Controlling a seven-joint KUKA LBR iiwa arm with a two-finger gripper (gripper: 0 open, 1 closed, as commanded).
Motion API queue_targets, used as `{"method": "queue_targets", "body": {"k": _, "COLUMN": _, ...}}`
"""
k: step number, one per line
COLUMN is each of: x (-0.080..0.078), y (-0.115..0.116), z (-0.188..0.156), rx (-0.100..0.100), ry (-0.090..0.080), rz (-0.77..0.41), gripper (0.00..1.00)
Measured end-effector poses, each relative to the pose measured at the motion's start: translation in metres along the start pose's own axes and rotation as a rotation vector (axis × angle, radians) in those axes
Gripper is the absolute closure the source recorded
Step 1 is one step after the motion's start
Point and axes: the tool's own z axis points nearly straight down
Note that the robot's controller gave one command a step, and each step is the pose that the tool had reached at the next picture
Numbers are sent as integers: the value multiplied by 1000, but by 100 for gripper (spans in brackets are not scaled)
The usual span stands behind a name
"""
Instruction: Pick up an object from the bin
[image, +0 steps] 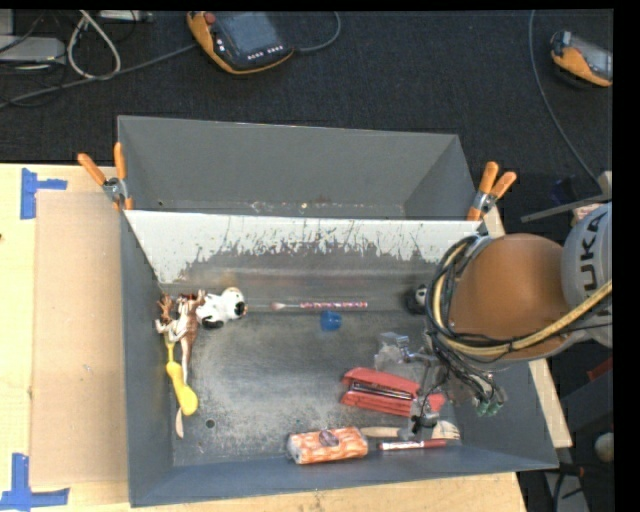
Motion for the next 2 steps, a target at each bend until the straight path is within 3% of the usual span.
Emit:
{"method": "queue_targets", "body": {"k": 1, "x": -9, "y": 25, "z": 2, "rx": -2, "ry": -5, "rz": 90, "gripper": 0}}
{"method": "queue_targets", "body": {"k": 2, "x": -14, "y": 23, "z": 13, "rx": -2, "ry": -1, "rz": 185, "gripper": 0}}
